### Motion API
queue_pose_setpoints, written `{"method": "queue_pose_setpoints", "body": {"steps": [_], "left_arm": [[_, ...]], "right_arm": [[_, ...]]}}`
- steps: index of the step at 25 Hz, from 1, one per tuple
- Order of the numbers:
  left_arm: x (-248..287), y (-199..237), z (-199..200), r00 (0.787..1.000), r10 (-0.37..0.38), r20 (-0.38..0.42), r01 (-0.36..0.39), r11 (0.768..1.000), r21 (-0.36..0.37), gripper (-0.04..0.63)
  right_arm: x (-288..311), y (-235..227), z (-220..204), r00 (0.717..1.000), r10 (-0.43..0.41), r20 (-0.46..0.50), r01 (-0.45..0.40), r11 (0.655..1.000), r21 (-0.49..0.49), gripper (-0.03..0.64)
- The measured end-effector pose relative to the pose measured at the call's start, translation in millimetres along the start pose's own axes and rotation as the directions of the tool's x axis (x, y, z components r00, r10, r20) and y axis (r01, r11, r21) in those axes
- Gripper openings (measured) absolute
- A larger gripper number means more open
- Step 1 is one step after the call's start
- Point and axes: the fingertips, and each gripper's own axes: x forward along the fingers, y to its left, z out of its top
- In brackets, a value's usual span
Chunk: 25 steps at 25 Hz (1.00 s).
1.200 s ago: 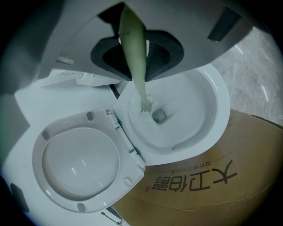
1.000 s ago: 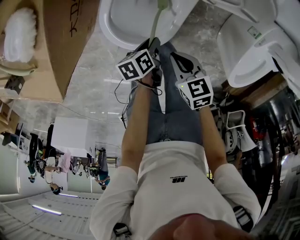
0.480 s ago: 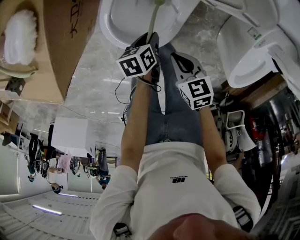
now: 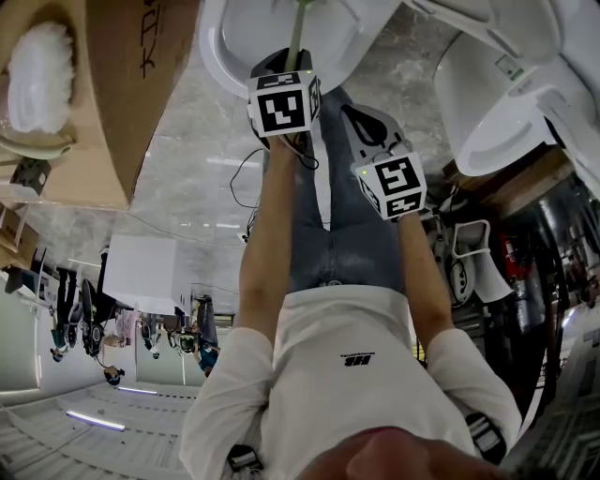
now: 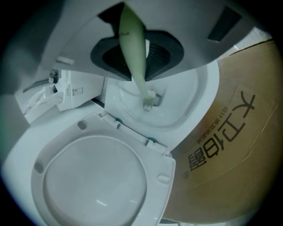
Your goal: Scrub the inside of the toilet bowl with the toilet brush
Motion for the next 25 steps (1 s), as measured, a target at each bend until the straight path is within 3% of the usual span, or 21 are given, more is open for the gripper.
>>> {"method": "queue_pose_setpoints", "body": {"steps": [10,25], "left_arm": [[11.8,26.6,8.2,0.999,0.029,-0.038,-0.027,0.998,0.049,0.103],[17.3,33.3,17.4,0.996,0.038,-0.082,-0.029,0.994,0.101,0.103]], "right_arm": [[5.5,-0.1,1.1,1.000,-0.007,0.000,0.007,1.000,0.009,-0.005],[6.1,2.3,-2.2,1.000,-0.025,0.016,0.025,0.999,0.036,-0.005]]}}
